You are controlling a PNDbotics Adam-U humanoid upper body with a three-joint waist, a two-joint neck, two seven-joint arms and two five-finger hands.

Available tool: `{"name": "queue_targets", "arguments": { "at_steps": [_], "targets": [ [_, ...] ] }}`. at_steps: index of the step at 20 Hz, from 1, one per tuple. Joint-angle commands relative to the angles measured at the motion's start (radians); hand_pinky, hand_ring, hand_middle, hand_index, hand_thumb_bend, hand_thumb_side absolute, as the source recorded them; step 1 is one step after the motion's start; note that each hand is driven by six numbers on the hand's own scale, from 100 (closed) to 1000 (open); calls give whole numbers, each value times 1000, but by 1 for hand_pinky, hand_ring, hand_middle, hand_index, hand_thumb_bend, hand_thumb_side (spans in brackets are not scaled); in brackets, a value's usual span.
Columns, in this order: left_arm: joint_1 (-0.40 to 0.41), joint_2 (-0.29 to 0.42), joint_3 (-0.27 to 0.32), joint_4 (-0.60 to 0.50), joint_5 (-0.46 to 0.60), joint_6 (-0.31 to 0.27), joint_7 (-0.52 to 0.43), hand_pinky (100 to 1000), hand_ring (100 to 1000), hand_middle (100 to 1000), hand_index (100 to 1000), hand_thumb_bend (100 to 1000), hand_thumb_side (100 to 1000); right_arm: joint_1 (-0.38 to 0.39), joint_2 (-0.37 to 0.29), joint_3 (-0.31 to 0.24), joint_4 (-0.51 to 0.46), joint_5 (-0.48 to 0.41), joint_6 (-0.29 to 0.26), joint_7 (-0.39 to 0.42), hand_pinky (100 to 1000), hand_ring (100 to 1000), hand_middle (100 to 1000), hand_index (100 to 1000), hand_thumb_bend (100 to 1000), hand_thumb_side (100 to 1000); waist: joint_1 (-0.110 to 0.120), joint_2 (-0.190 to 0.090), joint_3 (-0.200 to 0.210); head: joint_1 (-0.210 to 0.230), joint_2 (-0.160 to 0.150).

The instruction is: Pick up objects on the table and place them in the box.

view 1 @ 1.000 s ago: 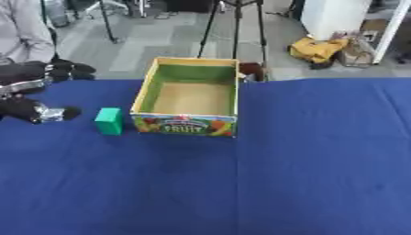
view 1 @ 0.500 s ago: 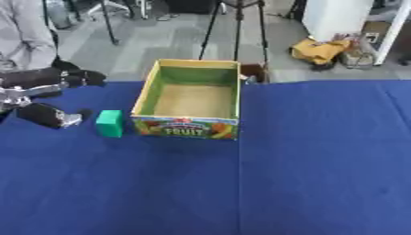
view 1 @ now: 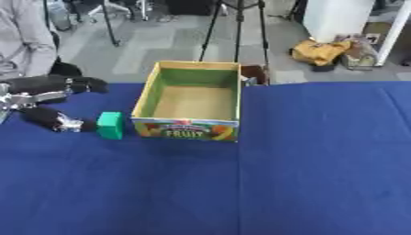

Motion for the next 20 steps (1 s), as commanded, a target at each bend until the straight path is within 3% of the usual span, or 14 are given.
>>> {"name": "queue_targets", "arguments": {
  "at_steps": [1, 10, 20],
  "targets": [
    [-26, 23, 2, 0, -30, -102, -101, 903, 1000, 1000, 1000, 557, 923, -17, -16, -5, -20, -14, -1, 3, 849, 902, 642, 838, 100, 1000, 0, -16, -2, 9, -14],
    [-74, 4, 5, 43, -186, -97, -36, 888, 995, 1000, 1000, 565, 851, -25, -19, -5, -20, -18, -5, 6, 850, 904, 634, 836, 100, 1000, 3, 4, -15, 30, -30],
    [-99, -13, 3, 101, -310, -56, -17, 891, 1000, 1000, 1000, 562, 863, -34, -24, -8, -20, -18, -8, 5, 851, 905, 627, 835, 100, 1000, 6, 35, -25, 48, -57]
  ]
}}
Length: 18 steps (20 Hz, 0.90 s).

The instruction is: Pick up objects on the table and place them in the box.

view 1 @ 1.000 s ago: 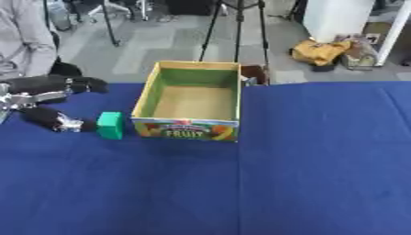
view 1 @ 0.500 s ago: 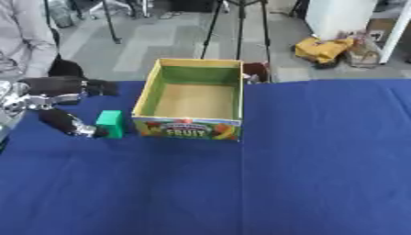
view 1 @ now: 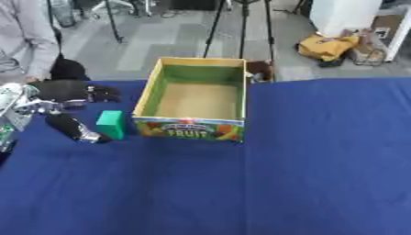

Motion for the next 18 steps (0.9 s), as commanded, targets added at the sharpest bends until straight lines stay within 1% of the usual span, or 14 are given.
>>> {"name": "queue_targets", "arguments": {
  "at_steps": [1, 5, 6, 7, 12, 18],
  "targets": [
    [-20, 24, 9, 5, -14, -25, -47, 893, 1000, 1000, 1000, 560, 863, -17, -24, -8, -20, -12, -3, 0, 852, 906, 626, 835, 100, 1000, 1, -15, -1, 8, -20],
    [-27, 20, 15, 14, -16, 2, -49, 893, 1000, 1000, 1000, 533, 859, -20, -26, -9, -20, -11, -3, -2, 853, 907, 624, 835, 100, 1000, 2, -4, -5, 16, -32],
    [-29, 20, 17, 16, -14, 6, -48, 893, 1000, 1000, 1000, 468, 865, -21, -27, -10, -20, -11, -3, -2, 853, 907, 624, 835, 100, 1000, 2, -1, -6, 19, -35],
    [-30, 20, 19, 17, -11, 11, -47, 894, 1000, 1000, 1000, 514, 855, -21, -27, -10, -20, -11, -2, -2, 853, 907, 623, 835, 100, 1000, 2, 2, -8, 21, -39],
    [-43, 29, 28, 18, 13, 22, -50, 896, 998, 1000, 1000, 483, 856, -23, -31, -11, -20, -8, -2, -4, 854, 908, 620, 832, 100, 1000, 0, 14, -11, 28, -50],
    [-63, 34, 32, -6, 102, 17, -81, 899, 993, 1000, 1000, 431, 862, -16, -35, -16, -20, -2, 7, -12, 855, 910, 616, 831, 100, 1000, 1, 21, -7, 31, -43]
  ]
}}
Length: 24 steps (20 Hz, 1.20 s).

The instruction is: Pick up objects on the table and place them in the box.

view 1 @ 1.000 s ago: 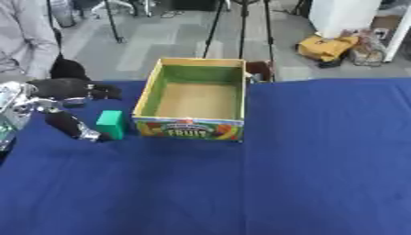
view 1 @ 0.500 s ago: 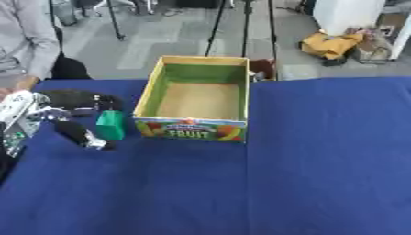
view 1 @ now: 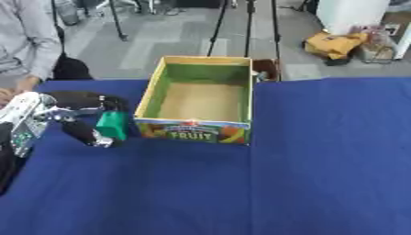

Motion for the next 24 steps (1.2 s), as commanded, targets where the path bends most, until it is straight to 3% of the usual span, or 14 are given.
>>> {"name": "queue_targets", "arguments": {
  "at_steps": [1, 9, 14, 24],
  "targets": [
    [-25, 42, 21, -27, 51, -21, -42, 899, 993, 1000, 1000, 426, 860, -9, -26, -10, -20, -1, 4, -7, 855, 910, 615, 831, 100, 1000, 2, -18, 3, 4, -11],
    [-25, 57, 32, -24, 6, 65, -46, 900, 1000, 1000, 1000, 449, 816, -6, -27, -12, -20, -1, 9, -11, 856, 911, 611, 829, 100, 1000, 2, -13, 4, 7, -21],
    [-23, 57, 35, -14, -17, 78, -62, 916, 1000, 1000, 1000, 425, 761, -6, -28, -13, -20, -2, 11, -13, 857, 911, 608, 827, 100, 1000, 3, -8, 5, 9, -28],
    [-26, 58, 45, 3, -31, 117, -40, 915, 1000, 1000, 1000, 390, 736, -8, -27, -15, -20, -3, 13, -19, 859, 913, 602, 825, 100, 1000, 5, 6, 0, 18, -45]
  ]
}}
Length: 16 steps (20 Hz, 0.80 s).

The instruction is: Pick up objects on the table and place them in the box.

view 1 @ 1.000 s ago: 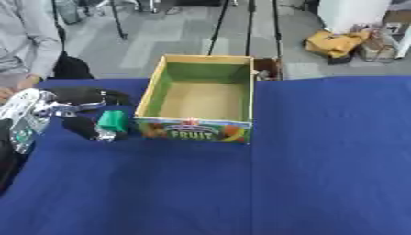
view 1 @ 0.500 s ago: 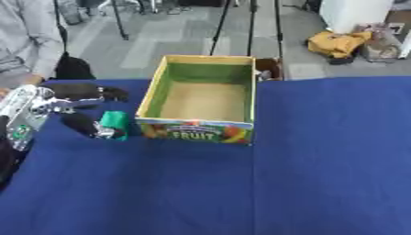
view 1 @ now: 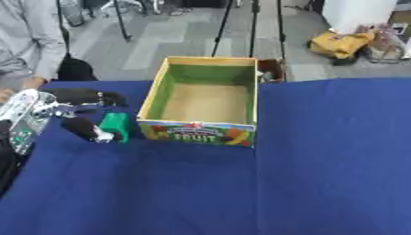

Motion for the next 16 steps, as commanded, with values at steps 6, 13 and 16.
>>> {"name": "queue_targets", "arguments": {
  "at_steps": [6, 13, 16],
  "targets": [
    [-15, 47, 16, 6, -29, 11, 3, 915, 1000, 1000, 1000, 383, 729, -10, -27, -9, -20, -4, 1, -9, 859, 913, 602, 824, 100, 1000, 1, -16, -1, 4, -16],
    [-14, 51, 17, 14, -48, 3, -24, 903, 988, 979, 1000, 340, 681, -9, -28, -12, -20, -4, 8, -19, 860, 914, 594, 821, 100, 1000, 1, -5, 1, 4, -18],
    [-15, 50, 18, 15, -48, 2, -26, 894, 968, 934, 1000, 298, 653, -8, -28, -13, -20, -4, 12, -25, 860, 914, 592, 820, 100, 1000, 1, -2, 1, 5, -19]
  ]
}}
